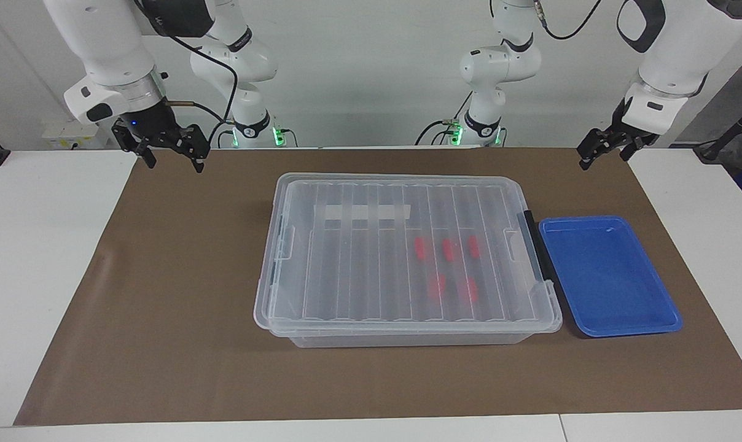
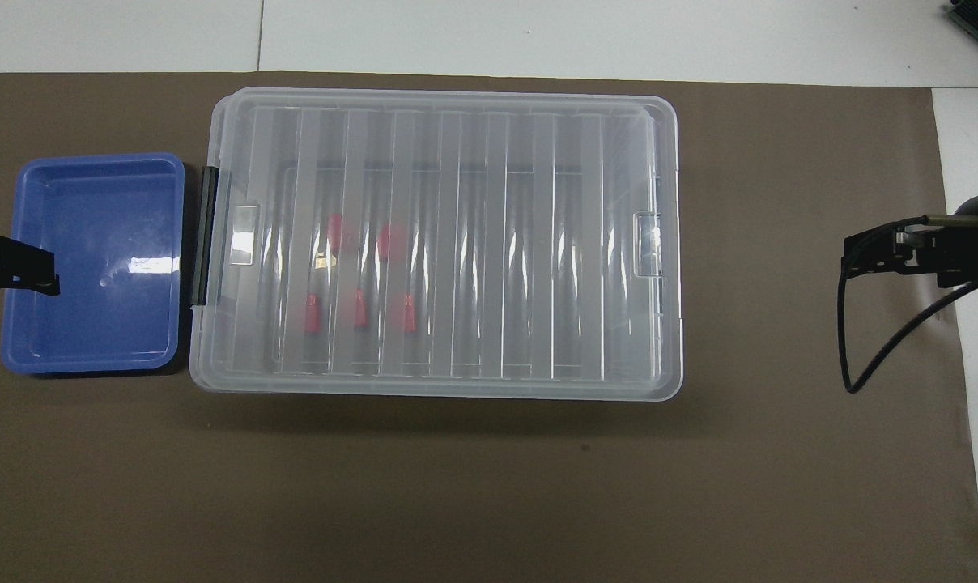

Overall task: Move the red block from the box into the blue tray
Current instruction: 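Move the right gripper to the lid's edge farthest from the tray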

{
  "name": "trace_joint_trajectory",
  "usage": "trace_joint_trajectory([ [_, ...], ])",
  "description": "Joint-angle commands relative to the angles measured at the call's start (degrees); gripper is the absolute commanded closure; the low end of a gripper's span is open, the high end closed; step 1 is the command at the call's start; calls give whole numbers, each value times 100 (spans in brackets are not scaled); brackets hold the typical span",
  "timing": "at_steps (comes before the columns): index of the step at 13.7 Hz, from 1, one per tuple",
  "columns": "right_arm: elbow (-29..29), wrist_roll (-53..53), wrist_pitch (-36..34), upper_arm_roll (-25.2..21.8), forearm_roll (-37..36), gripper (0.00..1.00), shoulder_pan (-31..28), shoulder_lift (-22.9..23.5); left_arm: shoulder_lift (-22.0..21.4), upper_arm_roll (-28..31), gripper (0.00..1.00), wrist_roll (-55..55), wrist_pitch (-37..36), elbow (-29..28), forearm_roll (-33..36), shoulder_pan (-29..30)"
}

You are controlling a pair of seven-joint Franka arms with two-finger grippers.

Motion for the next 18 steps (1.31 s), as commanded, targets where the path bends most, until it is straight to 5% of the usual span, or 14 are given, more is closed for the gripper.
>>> trace_joint_trajectory([
  [1,-154,-86,58,1,73,0,-39,-128,-74,-30,0,57,-68,-57,-65,69],
  [9,-434,-77,119,10,73,0,-56,-294,-74,-30,0,57,-68,-57,-65,69],
  [18,-1208,511,1657,668,73,0,-82,-155,-74,-30,0,57,-68,-57,-65,69],
])
